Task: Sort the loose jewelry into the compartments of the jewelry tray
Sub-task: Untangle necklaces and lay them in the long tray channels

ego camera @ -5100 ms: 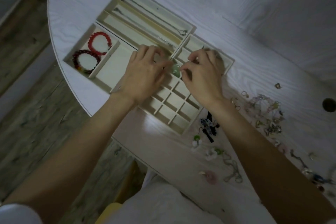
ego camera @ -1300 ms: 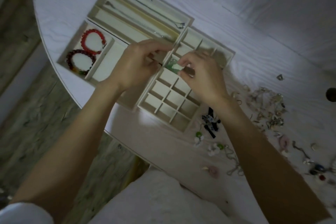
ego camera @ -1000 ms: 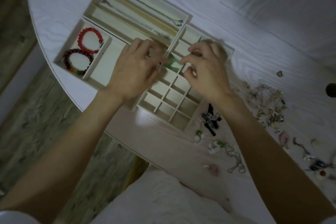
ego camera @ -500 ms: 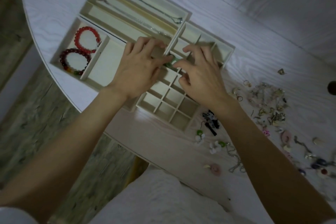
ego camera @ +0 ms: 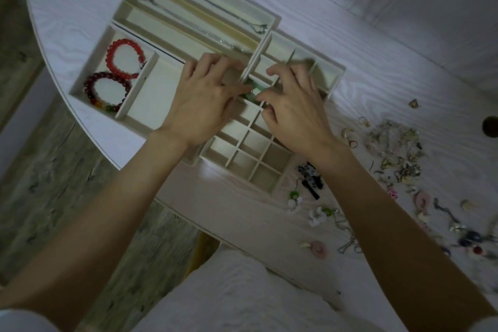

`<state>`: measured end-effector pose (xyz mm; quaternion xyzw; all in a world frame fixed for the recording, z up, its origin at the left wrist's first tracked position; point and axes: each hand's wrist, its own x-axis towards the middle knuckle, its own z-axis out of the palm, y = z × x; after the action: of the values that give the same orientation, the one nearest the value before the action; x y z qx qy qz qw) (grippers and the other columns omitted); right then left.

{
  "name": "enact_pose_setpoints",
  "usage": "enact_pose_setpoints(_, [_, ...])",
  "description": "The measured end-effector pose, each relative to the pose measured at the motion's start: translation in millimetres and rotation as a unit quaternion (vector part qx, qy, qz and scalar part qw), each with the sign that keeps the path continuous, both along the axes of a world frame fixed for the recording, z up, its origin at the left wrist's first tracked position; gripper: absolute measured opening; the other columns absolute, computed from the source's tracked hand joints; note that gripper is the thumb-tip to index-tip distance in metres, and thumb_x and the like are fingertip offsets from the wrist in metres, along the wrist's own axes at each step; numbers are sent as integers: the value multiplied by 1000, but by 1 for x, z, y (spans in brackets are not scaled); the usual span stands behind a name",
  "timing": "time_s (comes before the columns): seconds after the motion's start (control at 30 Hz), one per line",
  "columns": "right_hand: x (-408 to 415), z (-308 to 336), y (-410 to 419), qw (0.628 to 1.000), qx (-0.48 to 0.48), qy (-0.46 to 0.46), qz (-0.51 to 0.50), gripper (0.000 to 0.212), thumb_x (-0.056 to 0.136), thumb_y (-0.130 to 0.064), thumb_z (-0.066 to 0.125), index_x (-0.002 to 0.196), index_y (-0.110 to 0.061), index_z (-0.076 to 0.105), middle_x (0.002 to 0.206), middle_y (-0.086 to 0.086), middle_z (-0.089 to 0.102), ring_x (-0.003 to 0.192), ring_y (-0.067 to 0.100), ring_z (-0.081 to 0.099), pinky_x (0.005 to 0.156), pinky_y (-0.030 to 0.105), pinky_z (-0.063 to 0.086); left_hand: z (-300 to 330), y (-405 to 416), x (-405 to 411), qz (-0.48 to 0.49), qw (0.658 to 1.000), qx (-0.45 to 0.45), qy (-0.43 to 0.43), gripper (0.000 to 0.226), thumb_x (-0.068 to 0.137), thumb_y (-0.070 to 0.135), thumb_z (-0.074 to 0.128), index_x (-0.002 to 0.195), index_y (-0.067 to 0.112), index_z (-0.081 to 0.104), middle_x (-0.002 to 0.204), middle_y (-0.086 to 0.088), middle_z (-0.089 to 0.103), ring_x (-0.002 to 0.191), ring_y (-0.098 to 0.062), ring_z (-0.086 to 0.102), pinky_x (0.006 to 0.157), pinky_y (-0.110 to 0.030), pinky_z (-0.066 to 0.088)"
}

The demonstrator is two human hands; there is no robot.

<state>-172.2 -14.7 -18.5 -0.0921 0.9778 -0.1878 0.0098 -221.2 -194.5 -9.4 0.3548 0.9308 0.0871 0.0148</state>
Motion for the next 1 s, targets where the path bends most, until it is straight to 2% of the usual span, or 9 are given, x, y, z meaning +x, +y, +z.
enact_pose_setpoints(0.13, [4, -1, -1, 1000, 6, 5, -5, 28, 82, -16, 49, 95, -8, 73, 121, 13, 54, 114, 27, 38, 90, 44, 40, -2, 1, 6, 27, 999, 29, -27, 40, 85, 20, 43, 115, 20, 69, 126, -6, 57, 109, -26, 40, 83, -34, 31])
enact_pose_setpoints(0.3, [14, 14, 6, 997, -60, 34, -21, 23, 85, -13, 56, 103, -10, 69, 120, 11, 56, 114, 23, 37, 93, 43, 41, 8, 6, 13, 41, 997, 68, -8, 35, 86, 13, 46, 111, 13, 70, 118, -11, 61, 102, -31, 51, 85, -36, 40])
enact_pose_setpoints(0.4, [42, 33, 34, 988, -106, 70, -88, 24, 87, -12, 53, 106, -12, 69, 116, 7, 59, 110, 25, 44, 90, 38, 41, 21, 22, 27, 28, 989, 143, -9, 27, 92, 14, 49, 108, 11, 70, 105, -9, 66, 95, -27, 54, 82, -32, 41])
enact_pose_setpoints(0.5, [82, 33, 77, 975, -89, 96, -178, 22, 85, -10, 55, 101, -13, 70, 104, 5, 64, 100, 30, 54, 85, 32, 36, 28, 56, 52, -6, 980, 197, -18, 17, 95, 21, 57, 98, 14, 72, 95, -2, 69, 88, -23, 60, 77, -32, 44])
enact_pose_setpoints(0.6, [109, 12, 115, 973, -40, 78, -215, 18, 82, -10, 60, 96, -14, 71, 98, 6, 66, 94, 37, 58, 83, 34, 35, 20, 94, 72, -25, 985, 168, -16, 11, 89, 28, 65, 89, 20, 72, 94, 3, 69, 88, -24, 59, 74, -36, 39])
enact_pose_setpoints(0.73, [112, -5, 124, 987, -5, 113, -118, 12, 85, -9, 62, 93, -10, 72, 94, 9, 66, 93, 33, 54, 82, 40, 40, 0, 121, 83, -20, 997, 76, 7, 12, 79, 31, 74, 86, 23, 72, 110, 0, 65, 102, -28, 52, 82, -37, 30])
enact_pose_setpoints(0.87, [102, -11, 111, 992, 3, 95, -87, 16, 81, -16, 63, 93, -9, 71, 94, 9, 63, 95, 26, 44, 81, 42, 42, -7, 127, 83, -4, 999, 27, 17, 12, 80, 31, 71, 90, 23, 72, 119, -2, 61, 110, -28, 45, 85, -39, 27])
enact_pose_setpoints(1.0, [101, -17, 110, 993, 6, 55, -104, 18, 76, -23, 67, 88, -11, 72, 96, 7, 61, 95, 28, 49, 84, 39, 42, -9, 130, 80, -14, 999, -18, 28, 8, 80, 29, 65, 78, 26, 73, 120, -1, 60, 111, -29, 45, 85, -40, 24])
